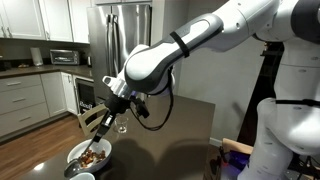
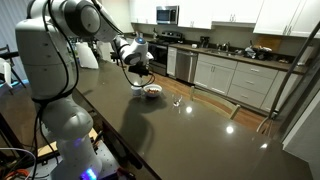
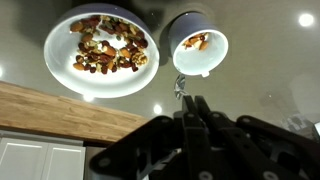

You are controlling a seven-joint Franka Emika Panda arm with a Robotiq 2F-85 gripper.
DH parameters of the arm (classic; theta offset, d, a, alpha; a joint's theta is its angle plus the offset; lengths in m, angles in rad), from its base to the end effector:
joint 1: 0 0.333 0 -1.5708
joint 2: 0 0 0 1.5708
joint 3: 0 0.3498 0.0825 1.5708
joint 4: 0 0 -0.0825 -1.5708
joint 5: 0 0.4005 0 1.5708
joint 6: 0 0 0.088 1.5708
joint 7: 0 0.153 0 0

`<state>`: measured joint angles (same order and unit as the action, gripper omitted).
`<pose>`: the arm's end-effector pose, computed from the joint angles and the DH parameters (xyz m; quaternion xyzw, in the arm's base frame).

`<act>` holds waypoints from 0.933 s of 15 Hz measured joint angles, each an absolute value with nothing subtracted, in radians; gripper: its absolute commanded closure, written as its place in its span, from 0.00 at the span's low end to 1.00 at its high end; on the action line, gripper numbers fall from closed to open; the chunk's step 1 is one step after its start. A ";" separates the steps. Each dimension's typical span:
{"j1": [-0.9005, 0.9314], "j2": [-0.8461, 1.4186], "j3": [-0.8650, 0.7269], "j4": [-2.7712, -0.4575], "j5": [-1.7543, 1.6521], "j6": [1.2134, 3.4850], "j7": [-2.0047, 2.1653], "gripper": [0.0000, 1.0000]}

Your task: Pick up the spoon, scoop some contents from the bowl and put them in the white cup.

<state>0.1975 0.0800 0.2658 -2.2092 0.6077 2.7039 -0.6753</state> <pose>0.5468 0.2623 0.3685 -0.9146 -0.2989 -0.2143 0.1682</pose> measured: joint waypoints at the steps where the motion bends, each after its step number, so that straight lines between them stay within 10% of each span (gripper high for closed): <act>1: 0.195 0.081 0.262 -2.207 0.620 2.704 -0.675 0.96; 14: 0.157 0.105 0.211 -2.197 0.693 2.706 -0.659 0.96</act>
